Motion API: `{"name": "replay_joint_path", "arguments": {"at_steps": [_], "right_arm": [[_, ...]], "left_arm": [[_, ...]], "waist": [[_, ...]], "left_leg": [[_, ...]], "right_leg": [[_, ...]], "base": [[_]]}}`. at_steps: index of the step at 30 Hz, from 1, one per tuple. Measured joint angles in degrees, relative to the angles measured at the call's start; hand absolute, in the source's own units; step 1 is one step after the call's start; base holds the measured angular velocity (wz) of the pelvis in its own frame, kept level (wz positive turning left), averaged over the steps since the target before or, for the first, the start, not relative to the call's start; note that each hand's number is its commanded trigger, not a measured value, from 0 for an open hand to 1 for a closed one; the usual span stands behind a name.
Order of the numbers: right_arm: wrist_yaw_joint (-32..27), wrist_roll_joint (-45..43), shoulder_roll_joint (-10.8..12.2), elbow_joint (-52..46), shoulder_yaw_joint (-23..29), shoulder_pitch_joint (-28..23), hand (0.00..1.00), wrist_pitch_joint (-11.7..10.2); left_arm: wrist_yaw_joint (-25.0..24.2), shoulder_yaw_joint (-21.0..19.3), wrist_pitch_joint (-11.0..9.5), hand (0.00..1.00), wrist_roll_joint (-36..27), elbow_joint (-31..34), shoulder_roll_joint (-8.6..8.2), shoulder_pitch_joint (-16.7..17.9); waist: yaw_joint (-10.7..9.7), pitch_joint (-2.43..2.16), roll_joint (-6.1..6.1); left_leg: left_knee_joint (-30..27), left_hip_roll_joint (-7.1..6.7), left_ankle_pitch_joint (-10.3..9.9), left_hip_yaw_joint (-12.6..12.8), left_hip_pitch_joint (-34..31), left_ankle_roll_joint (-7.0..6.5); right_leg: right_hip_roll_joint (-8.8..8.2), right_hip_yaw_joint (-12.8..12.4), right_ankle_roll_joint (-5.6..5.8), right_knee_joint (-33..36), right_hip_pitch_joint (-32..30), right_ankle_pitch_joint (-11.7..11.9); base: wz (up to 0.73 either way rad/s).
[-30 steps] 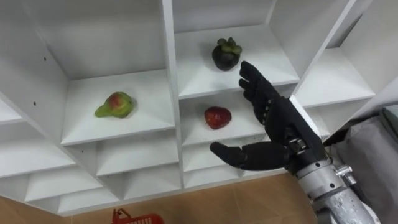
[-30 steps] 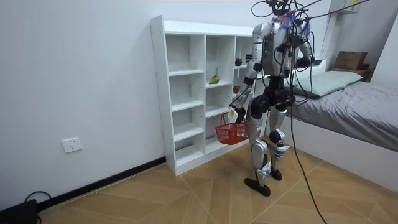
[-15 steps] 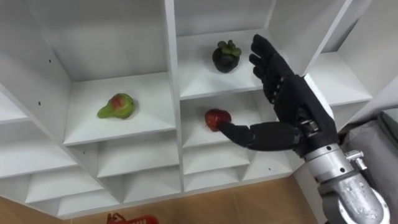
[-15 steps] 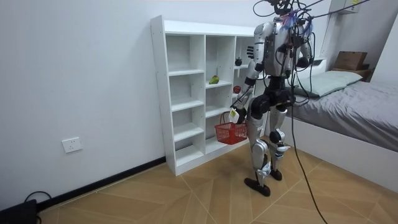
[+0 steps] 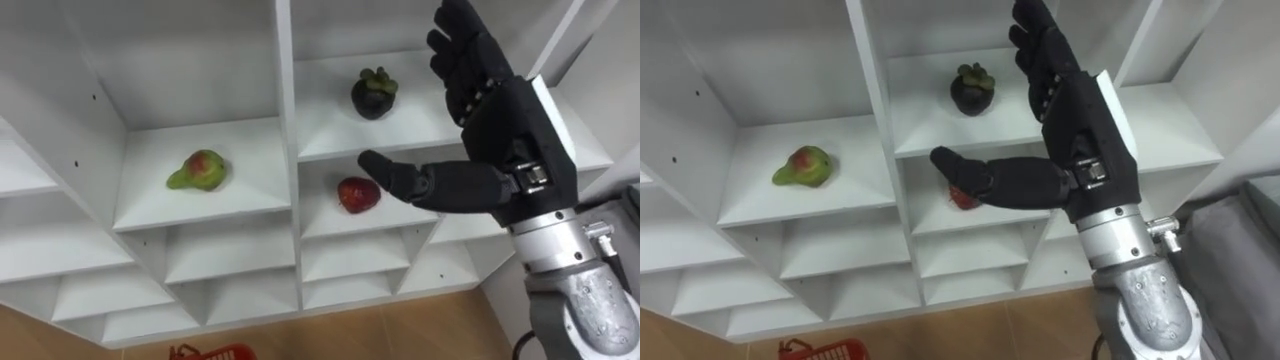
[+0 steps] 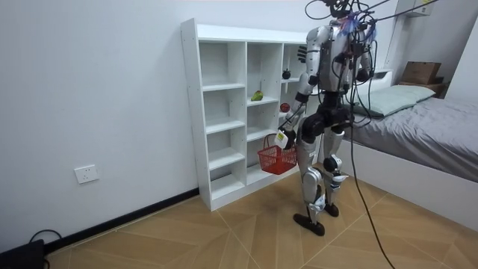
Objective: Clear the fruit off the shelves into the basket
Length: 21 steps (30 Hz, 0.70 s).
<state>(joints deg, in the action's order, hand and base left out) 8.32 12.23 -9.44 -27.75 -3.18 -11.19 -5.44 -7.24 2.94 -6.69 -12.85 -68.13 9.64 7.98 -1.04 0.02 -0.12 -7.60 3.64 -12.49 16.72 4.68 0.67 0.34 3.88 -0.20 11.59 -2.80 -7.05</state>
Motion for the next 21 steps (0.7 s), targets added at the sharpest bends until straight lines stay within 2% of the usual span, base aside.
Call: {"name": "replay_joint_path", "arguments": {"at_steps": [3, 10, 17, 21], "right_arm": [[-0.15, 0.0, -0.02, 0.0, 0.0, 0.0, 0.0, 0.0], [-0.21, -0.08, -0.09, 0.11, -0.11, 0.01, 0.0, 0.01], [-2.52, -0.96, -0.05, 3.81, -0.75, 1.93, 0.0, 0.01], [-4.32, -2.64, 0.02, 5.63, -0.75, 2.51, 0.0, 0.02]], "left_arm": [[0.08, -0.01, -0.03, 1.0, -0.07, 0.13, -0.01, 0.28], [0.03, -1.19, -0.02, 1.0, -0.03, 1.77, -0.15, 1.47], [0.32, -1.77, -0.11, 1.0, -0.39, 1.73, 0.07, 1.6], [0.29, -2.88, 0.0, 1.0, -0.34, 1.43, 0.02, 1.57]], "waist": [[-0.06, -0.02, -0.03], [1.77, -0.06, -0.15], [3.19, -0.06, -1.21], [3.47, 0.21, -1.16]], "left_leg": [[-0.1, 0.0, 0.0, -0.39, 0.01, 0.0], [-0.3, 0.03, 0.01, -0.79, 0.01, 0.0], [-0.37, -0.02, 0.04, -1.72, 0.1, 0.01], [-0.61, -0.05, 0.03, -2.23, 0.18, 0.0]], "right_leg": [[-0.13, 0.59, 0.0, 0.0, 0.37, 0.0], [-0.23, 1.36, -0.01, -0.01, 0.55, 0.0], [-0.44, 2.47, -0.01, -0.03, 0.94, 0.0], [-0.48, 2.76, 0.0, -0.81, 1.71, 0.0]], "base": [[0.09], [0.03], [0.04], [0.07]]}}
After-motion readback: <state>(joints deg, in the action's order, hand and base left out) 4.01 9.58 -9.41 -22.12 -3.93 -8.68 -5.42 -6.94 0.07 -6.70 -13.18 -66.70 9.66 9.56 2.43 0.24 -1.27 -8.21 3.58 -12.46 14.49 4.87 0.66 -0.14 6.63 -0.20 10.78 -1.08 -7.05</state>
